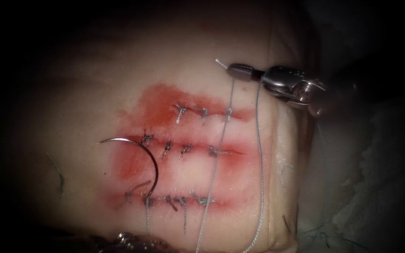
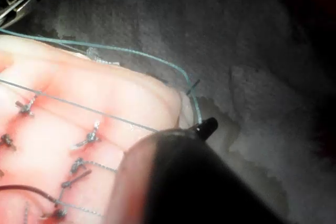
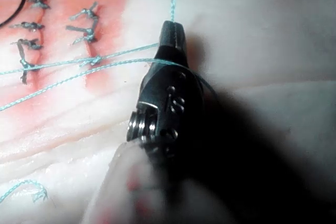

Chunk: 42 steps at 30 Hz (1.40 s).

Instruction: Wound Closure

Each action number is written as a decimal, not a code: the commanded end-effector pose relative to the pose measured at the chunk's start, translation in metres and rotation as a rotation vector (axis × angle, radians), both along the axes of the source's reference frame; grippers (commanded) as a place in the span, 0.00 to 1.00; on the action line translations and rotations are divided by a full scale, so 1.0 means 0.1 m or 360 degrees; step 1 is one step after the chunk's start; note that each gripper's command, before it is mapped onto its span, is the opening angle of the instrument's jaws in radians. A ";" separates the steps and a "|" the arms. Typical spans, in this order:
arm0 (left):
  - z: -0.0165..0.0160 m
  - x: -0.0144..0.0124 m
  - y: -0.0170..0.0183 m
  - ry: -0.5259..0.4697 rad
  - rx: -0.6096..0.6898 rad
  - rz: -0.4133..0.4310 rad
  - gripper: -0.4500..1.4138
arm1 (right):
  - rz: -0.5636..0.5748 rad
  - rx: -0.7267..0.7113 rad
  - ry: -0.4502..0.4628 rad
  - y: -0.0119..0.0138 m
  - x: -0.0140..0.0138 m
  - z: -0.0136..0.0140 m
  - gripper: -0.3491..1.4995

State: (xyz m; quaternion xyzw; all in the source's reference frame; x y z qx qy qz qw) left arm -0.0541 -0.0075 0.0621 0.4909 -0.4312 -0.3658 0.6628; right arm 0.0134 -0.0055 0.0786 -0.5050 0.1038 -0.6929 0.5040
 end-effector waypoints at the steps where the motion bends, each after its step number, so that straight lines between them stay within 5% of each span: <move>1: 0.001 -0.009 -0.001 -0.0016 0.0008 -0.0002 0.00 | -0.0004 -0.0008 0.0004 -0.004 0.008 0.007 0.00; 16: 0.007 -0.029 -0.046 -0.0006 0.0092 0.0081 0.00 | 0.0004 -0.0004 -0.0040 0.004 0.001 0.019 0.00; 34: 0.008 -0.032 -0.050 -0.0015 0.0090 0.0117 0.00 | 0.0032 0.0003 -0.0048 0.015 -0.005 0.017 0.00; 37: 0.011 -0.030 -0.038 0.0002 0.0079 0.0040 0.00 | -0.0024 -0.0023 -0.0047 0.008 -0.003 0.014 0.00; 38: 0.008 -0.030 -0.021 -0.0010 0.0034 -0.0006 0.00 | -0.0013 -0.0128 -0.0133 0.003 0.000 0.010 0.07; 39: 0.005 -0.030 -0.006 -0.0014 0.0005 -0.0050 0.00 | -0.0027 -0.0191 -0.0167 -0.001 0.001 0.005 0.44; 40: 0.001 -0.030 0.009 -0.0015 -0.0025 -0.0096 0.00 | -0.0024 -0.0230 -0.0165 -0.004 0.001 0.000 0.64; 42: -0.010 -0.030 0.041 -0.0044 -0.0085 -0.0179 0.00 | 0.0005 -0.0272 -0.0103 -0.013 0.000 -0.012 0.73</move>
